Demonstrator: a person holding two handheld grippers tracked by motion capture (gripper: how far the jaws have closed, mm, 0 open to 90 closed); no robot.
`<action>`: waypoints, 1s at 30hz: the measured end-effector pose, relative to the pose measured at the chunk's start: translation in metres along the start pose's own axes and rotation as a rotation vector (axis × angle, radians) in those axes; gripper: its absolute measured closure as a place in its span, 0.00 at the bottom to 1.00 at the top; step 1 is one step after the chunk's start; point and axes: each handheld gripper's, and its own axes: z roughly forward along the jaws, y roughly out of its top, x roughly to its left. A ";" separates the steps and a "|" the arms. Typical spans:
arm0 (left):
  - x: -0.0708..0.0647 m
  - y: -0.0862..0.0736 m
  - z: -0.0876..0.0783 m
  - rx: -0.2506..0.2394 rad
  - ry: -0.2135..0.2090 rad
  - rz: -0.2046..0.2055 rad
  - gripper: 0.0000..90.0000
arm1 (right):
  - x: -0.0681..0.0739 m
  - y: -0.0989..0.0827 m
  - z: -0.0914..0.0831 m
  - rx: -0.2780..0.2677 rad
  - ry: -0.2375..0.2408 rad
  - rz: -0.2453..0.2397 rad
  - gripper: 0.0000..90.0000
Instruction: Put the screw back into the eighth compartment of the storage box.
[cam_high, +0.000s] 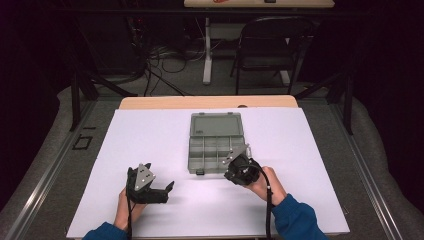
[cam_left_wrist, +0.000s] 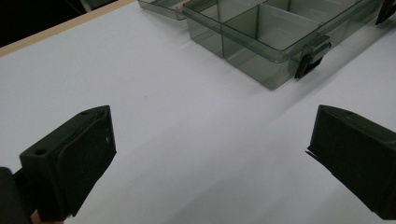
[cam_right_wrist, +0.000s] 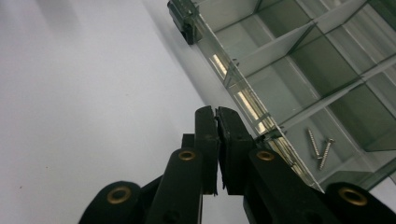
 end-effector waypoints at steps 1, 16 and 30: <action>0.000 0.000 0.000 0.000 0.000 0.000 0.00 | 0.000 0.000 -0.002 0.000 -0.004 0.009 0.97; -0.001 0.000 0.001 0.000 -0.005 -0.003 0.00 | -0.010 -0.002 -0.013 -0.032 -0.036 0.035 0.97; -0.002 0.000 0.002 0.002 -0.010 -0.004 0.00 | -0.017 -0.003 -0.020 -0.061 -0.077 0.064 0.97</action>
